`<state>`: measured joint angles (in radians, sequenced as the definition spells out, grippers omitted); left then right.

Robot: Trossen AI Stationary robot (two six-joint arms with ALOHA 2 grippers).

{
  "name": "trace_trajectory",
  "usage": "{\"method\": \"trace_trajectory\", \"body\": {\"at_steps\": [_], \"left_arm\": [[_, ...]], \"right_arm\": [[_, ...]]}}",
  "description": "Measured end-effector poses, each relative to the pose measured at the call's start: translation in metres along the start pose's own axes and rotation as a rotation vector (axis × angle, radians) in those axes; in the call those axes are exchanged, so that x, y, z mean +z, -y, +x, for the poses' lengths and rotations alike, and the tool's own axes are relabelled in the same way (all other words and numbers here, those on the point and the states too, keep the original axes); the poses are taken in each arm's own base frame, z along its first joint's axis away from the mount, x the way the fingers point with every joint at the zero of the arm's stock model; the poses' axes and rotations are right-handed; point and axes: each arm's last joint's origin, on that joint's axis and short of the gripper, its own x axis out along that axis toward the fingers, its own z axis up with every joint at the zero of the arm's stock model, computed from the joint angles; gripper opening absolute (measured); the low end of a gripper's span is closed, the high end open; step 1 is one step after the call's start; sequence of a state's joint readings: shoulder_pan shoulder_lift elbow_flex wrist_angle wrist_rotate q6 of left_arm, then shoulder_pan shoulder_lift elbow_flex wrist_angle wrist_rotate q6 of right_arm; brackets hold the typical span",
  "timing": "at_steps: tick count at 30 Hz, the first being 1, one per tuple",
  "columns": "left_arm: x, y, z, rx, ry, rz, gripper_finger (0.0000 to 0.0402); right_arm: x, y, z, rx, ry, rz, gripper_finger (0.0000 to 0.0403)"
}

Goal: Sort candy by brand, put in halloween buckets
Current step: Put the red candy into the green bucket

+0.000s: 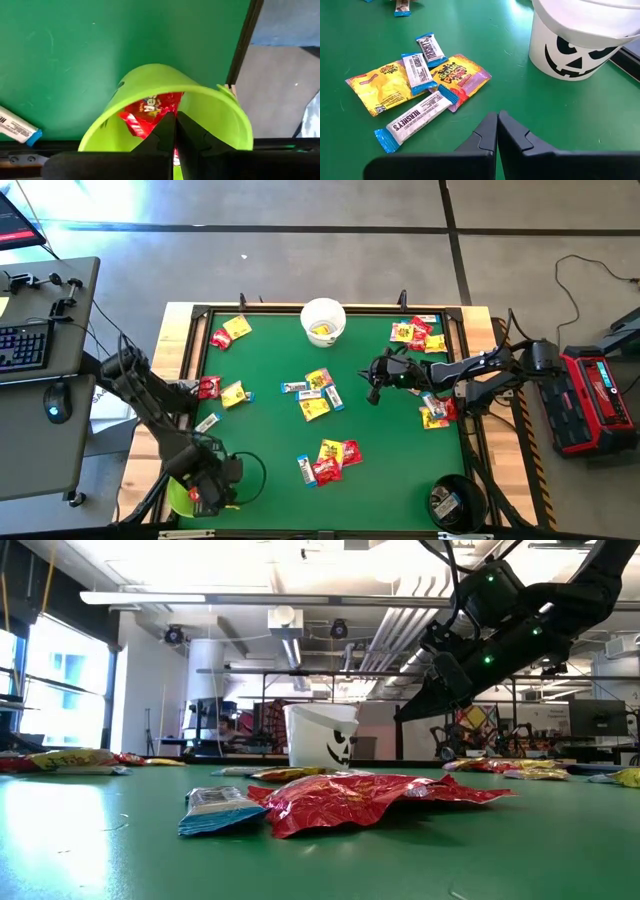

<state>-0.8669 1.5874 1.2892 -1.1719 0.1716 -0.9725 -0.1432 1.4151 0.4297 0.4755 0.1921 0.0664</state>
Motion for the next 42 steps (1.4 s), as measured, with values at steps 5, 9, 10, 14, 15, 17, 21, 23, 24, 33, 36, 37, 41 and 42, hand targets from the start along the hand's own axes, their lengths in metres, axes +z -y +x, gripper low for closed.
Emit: {"method": "trace_trajectory", "body": {"at_steps": [5, 9, 10, 14, 15, 17, 21, 23, 24, 33, 36, 37, 41, 42], "left_arm": [[0.003, 0.003, 0.010, 0.028, -0.023, 0.028, 0.0000], [0.007, 0.005, 0.016, 0.050, -0.008, 0.044, 0.0000], [0.008, 0.006, 0.018, 0.046, -0.001, 0.054, 0.0000], [0.012, 0.009, 0.024, 0.052, 0.001, 0.060, 0.0000], [0.012, 0.009, 0.025, 0.055, -0.002, 0.054, 0.0000], [0.011, 0.009, 0.025, 0.056, -0.007, 0.034, 0.0003], [0.010, 0.008, 0.023, 0.060, -0.014, 0.000, 0.0020], [0.009, 0.008, 0.021, 0.066, -0.018, -0.008, 0.0033], [0.009, 0.008, 0.020, 0.068, -0.021, -0.015, 0.0040], [0.002, 0.009, -0.011, 0.127, -0.083, -0.067, 0.0088], [-0.001, 0.010, -0.030, 0.149, -0.091, -0.050, 0.0081], [0.000, 0.010, -0.036, 0.157, -0.076, -0.041, 0.0076], [0.016, 0.003, -0.054, 0.169, 0.026, 0.016, 0.0042], [0.022, -0.002, -0.057, 0.176, 0.048, 0.036, 0.0032]], "right_arm": [[0.000, 0.000, 0.000, 0.000, 0.000, -0.004, 0.0000], [0.000, 0.000, 0.000, 0.000, 0.000, -0.014, 0.0000], [0.000, 0.000, 0.000, 0.000, 0.000, -0.015, 0.0000], [0.000, 0.000, 0.000, 0.001, 0.000, -0.016, 0.0000], [0.000, 0.000, 0.000, 0.001, 0.000, -0.016, 0.0000], [0.000, 0.000, 0.000, 0.001, 0.000, -0.020, 0.0000], [0.000, 0.000, 0.000, 0.000, 0.000, -0.022, 0.0005], [0.000, 0.000, 0.000, 0.001, 0.000, -0.023, 0.0016], [0.000, 0.000, 0.000, 0.001, 0.000, -0.023, 0.0025], [0.003, 0.000, -0.001, 0.001, 0.007, -0.021, 0.0120], [0.010, -0.001, -0.002, 0.005, -0.003, -0.023, 0.0123], [0.012, -0.001, -0.003, 0.006, -0.010, -0.024, 0.0119], [0.017, -0.005, -0.007, 0.024, -0.008, -0.033, 0.0079], [0.017, -0.008, -0.007, 0.034, -0.009, -0.039, 0.0064]]}}
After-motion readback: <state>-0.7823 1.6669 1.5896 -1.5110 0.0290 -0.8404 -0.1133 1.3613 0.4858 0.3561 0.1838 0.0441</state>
